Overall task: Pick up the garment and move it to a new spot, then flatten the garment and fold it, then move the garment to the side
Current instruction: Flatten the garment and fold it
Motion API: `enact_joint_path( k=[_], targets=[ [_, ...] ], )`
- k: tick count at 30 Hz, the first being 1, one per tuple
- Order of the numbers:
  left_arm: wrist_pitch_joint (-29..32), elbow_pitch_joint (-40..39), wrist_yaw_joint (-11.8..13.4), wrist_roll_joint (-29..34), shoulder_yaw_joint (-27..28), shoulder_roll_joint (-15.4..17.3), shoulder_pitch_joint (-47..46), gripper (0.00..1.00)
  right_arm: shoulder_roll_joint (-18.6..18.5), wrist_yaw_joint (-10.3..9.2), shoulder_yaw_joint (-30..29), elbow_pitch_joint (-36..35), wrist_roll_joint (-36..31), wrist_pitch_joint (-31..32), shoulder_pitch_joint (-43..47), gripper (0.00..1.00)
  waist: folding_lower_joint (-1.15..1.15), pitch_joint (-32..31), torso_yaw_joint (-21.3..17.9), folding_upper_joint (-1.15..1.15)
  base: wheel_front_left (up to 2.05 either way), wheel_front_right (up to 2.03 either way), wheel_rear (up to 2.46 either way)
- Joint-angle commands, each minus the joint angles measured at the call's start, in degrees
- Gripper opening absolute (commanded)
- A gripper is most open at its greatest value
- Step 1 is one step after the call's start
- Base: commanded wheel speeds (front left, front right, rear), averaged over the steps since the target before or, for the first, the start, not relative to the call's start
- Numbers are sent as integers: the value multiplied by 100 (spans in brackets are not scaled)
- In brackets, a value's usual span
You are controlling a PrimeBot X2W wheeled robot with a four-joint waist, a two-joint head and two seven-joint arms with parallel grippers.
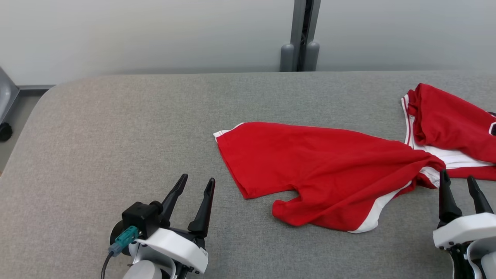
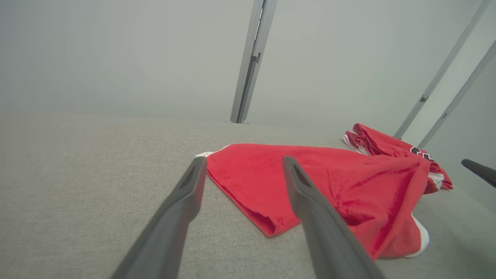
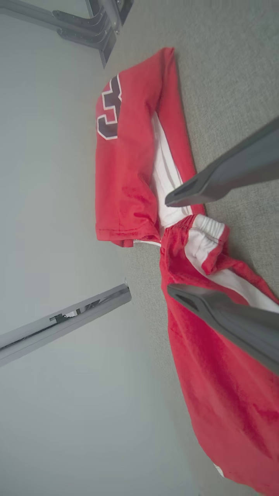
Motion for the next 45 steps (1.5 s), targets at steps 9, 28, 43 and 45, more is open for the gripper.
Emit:
enact_joint_path(
  k=[9,28,43,45],
  targets=[
    [58,-167,100,-92,54,143,198,100,144,1,338,-1163,-805,-1,926,100,0,-127,-136,0,0,0,0],
    [54,-267,161,-192,48,152,98,100,-126,1,2453,-153,-1449,249,510,100,0,-58,127,0,0,0,0],
    [-20,-227,164,-256,128,124,57,100,5,1,2371,664,-1881,341,142,0,0,16,425,0,0,0,0],
    [-21,-230,162,-251,142,141,54,100,31,1,2355,700,-1937,305,103,0,0,22,437,0,0,0,0]
  ],
)
